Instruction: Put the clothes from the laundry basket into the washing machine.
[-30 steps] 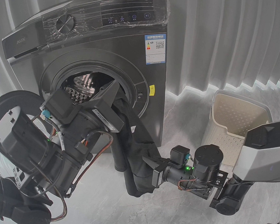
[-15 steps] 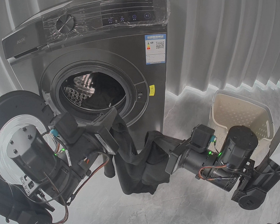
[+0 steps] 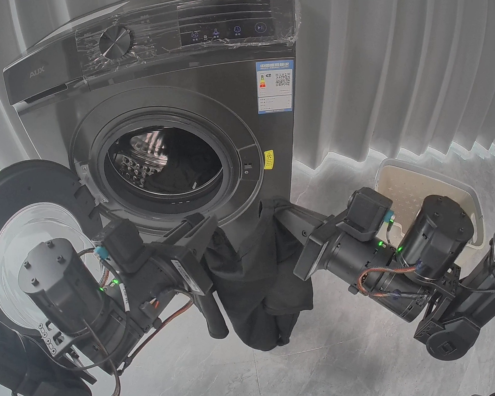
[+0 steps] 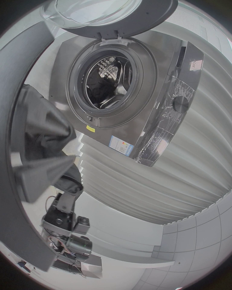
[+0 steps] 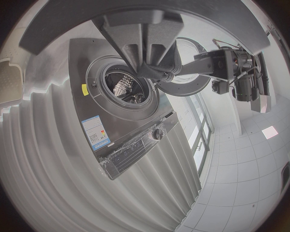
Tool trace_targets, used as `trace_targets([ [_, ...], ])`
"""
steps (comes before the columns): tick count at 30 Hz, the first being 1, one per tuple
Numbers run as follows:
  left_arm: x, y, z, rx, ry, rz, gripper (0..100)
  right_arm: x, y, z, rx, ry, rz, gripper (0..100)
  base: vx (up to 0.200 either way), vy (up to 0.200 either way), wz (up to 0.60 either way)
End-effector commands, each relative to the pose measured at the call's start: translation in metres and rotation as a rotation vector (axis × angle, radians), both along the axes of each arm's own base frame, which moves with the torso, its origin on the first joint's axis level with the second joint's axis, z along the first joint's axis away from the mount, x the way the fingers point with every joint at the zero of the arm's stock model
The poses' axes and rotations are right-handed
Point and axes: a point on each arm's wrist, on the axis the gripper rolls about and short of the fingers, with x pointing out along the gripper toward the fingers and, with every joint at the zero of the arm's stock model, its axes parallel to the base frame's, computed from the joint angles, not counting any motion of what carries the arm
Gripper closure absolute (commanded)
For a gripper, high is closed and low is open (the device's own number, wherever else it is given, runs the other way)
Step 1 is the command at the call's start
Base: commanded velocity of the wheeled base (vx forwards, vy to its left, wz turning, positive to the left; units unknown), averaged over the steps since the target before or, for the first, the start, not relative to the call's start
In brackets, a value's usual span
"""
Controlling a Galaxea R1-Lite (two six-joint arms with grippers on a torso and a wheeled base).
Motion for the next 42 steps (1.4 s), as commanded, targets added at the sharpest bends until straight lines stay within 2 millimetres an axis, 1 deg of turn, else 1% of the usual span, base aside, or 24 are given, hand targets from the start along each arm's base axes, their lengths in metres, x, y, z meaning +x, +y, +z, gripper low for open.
trace_targets([
  [1, -0.003, 0.003, -0.009, 0.008, 0.037, -0.004, 0, 0.0, -0.001, 0.012, 0.029, -0.028, -0.001, 100, 0.0, 0.0, 0.0],
  [4, -0.009, 0.007, -0.02, 0.006, 0.098, -0.019, 0, 0.002, -0.001, 0.016, 0.04, -0.038, -0.006, 100, 0.0, 0.0, 0.0],
  [8, -0.019, 0.013, -0.046, 0.087, 0.19, -0.079, 0, 0.007, -0.004, 0.019, 0.051, -0.049, -0.023, 100, 0.0, 0.0, 0.0],
  [9, -0.019, 0.014, -0.047, 0.091, 0.195, -0.083, 0, 0.007, -0.003, 0.019, 0.051, -0.049, -0.023, 100, 0.0, 0.0, 0.0],
  [10, -0.022, 0.014, -0.056, 0.116, 0.223, -0.108, 0, 0.008, -0.003, 0.02, 0.055, -0.054, -0.023, 100, 0.0, 0.0, 0.0],
  [11, -0.024, 0.014, -0.06, 0.128, 0.235, -0.12, 0, 0.007, -0.002, 0.021, 0.059, -0.057, -0.019, 100, 0.0, 0.0, 0.0],
  [12, -0.024, 0.014, -0.06, 0.128, 0.235, -0.12, 0, 0.007, -0.002, 0.021, 0.059, -0.057, -0.019, 100, 0.0, 0.0, 0.0],
  [15, -0.026, 0.008, -0.07, 0.141, 0.244, -0.17, 0, 0.008, 0.001, 0.024, 0.068, -0.065, -0.016, 100, 0.0, 0.0, 0.0],
  [18, -0.023, 0.004, -0.078, 0.151, 0.245, -0.175, 0, 0.007, 0.002, 0.025, 0.07, -0.067, -0.013, 100, 0.0, 0.0, 0.0],
  [20, -0.017, -0.001, -0.091, 0.188, 0.239, -0.175, 0, 0.007, 0.003, 0.025, 0.072, -0.068, -0.01, 100, 0.0, 0.0, 0.0],
  [23, -0.012, -0.006, -0.102, 0.238, 0.24, -0.18, 0, 0.007, 0.003, 0.026, 0.075, -0.071, -0.009, 100, 0.0, 0.0, 0.0],
  [24, -0.012, -0.006, -0.102, 0.238, 0.24, -0.18, 0, 0.007, 0.003, 0.026, 0.075, -0.071, -0.009, 100, 0.0, 0.0, 0.0],
  [27, -0.006, -0.014, -0.105, 0.238, 0.229, -0.226, 0, 0.006, 0.004, 0.026, 0.077, -0.071, -0.007, 100, 0.0, 0.0, 0.0],
  [32, 0.005, -0.023, -0.101, 0.211, 0.197, -0.226, 0, 0.005, 0.005, 0.027, 0.079, -0.072, -0.002, 100, 0.0, 0.0, 0.0],
  [36, 0.014, -0.027, -0.106, 0.228, 0.183, -0.215, 0, 0.004, 0.006, 0.027, 0.079, -0.072, 0.003, 100, 0.0, 0.0, 0.0],
  [38, 0.023, -0.027, -0.111, 0.248, 0.178, -0.195, 0, 0.0, 0.009, 0.027, 0.08, -0.072, 0.018, 100, 0.0, 0.0, 0.0],
  [42, 0.034, -0.03, -0.117, 0.251, 0.173, -0.178, 0, -0.004, 0.011, 0.028, 0.083, -0.072, 0.027, 100, 0.0, 0.0, 0.0],
])
